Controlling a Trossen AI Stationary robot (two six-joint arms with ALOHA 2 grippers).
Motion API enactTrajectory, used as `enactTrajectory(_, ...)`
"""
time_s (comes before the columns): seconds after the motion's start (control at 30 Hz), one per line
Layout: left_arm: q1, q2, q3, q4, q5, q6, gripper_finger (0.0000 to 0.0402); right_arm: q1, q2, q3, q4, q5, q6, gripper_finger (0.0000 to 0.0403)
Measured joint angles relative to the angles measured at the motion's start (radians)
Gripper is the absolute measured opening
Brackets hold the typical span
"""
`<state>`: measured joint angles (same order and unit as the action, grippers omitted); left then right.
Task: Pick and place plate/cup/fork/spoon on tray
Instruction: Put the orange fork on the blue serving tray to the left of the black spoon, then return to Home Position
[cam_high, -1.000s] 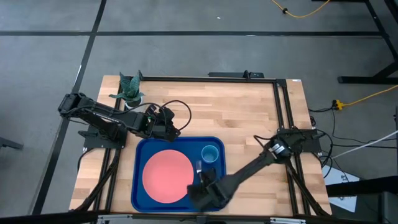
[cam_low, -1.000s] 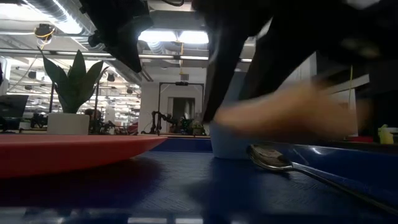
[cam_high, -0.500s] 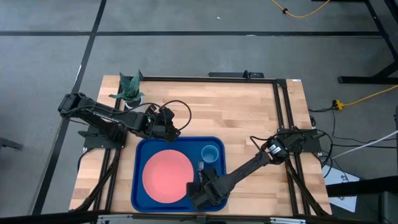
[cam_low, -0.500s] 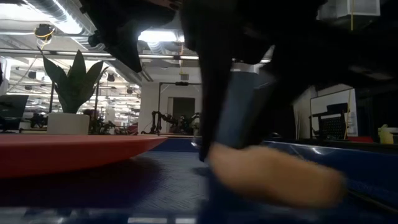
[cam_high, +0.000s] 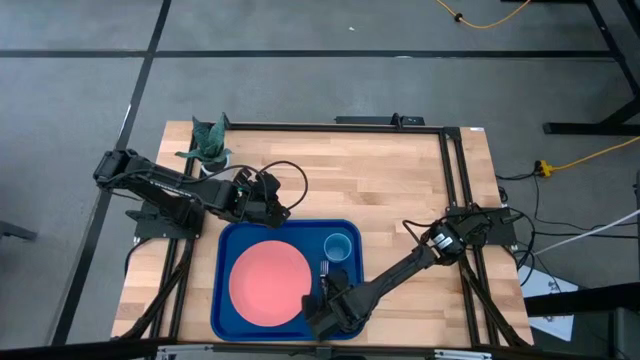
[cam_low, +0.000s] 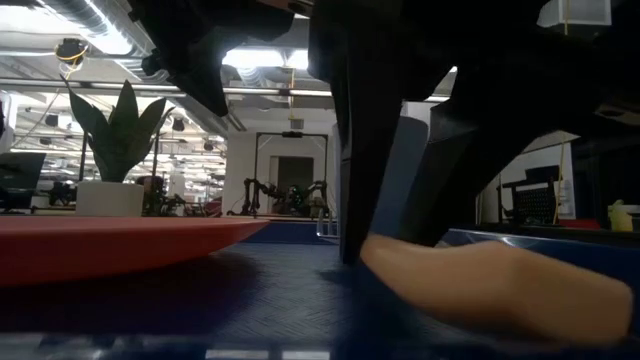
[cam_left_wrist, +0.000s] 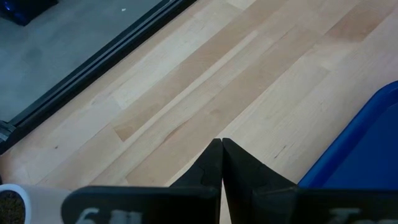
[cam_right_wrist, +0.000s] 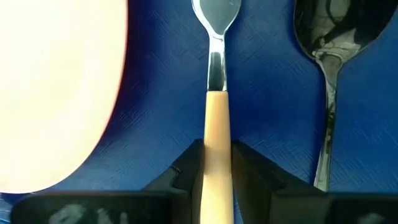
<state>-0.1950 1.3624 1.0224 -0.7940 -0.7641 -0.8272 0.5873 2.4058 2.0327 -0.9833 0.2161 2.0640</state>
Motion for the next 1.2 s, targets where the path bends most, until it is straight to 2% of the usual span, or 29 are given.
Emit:
enactTrajectory(0.23, 0.0, 0.0, 0.0, 0.0, 0.0, 0.0, 0.0, 0.003, 0.0, 0.0, -0.004, 0.0, 0.022, 0.0079)
enactTrajectory(0.5, 0.0, 0.0, 0.0, 0.0, 0.0, 0.0, 0.0, 0.016, -0.001, 0.0, -0.017, 0.011, 0.032, 0.0126)
enactTrajectory(0.7, 0.0, 0.0, 0.0, 0.0, 0.0, 0.0, 0.0, 0.025, -0.001, 0.0, -0.017, 0.039, 0.036, 0.0129)
enactTrajectory(0.9, 0.0, 0.0, 0.0, 0.001, 0.0, 0.0, 0.0, 0.076, -0.017, 0.104, -0.149, 0.247, 0.005, 0.0128)
enactTrajectory(1.07, 0.0, 0.0, 0.0, 0.004, 0.0, 0.0, 0.0, 0.142, -0.018, 0.307, -0.327, 0.364, -0.23, 0.0127)
enactTrajectory(1.13, 0.0, 0.0, 0.0, 0.003, 0.0, 0.0, 0.0, 0.171, -0.038, 0.316, -0.263, 0.412, -0.292, 0.0127)
enactTrajectory(1.2, 0.0, 0.0, 0.0, 0.003, 0.0, 0.0, 0.0, 0.205, -0.056, 0.289, -0.151, 0.472, -0.465, 0.0127)
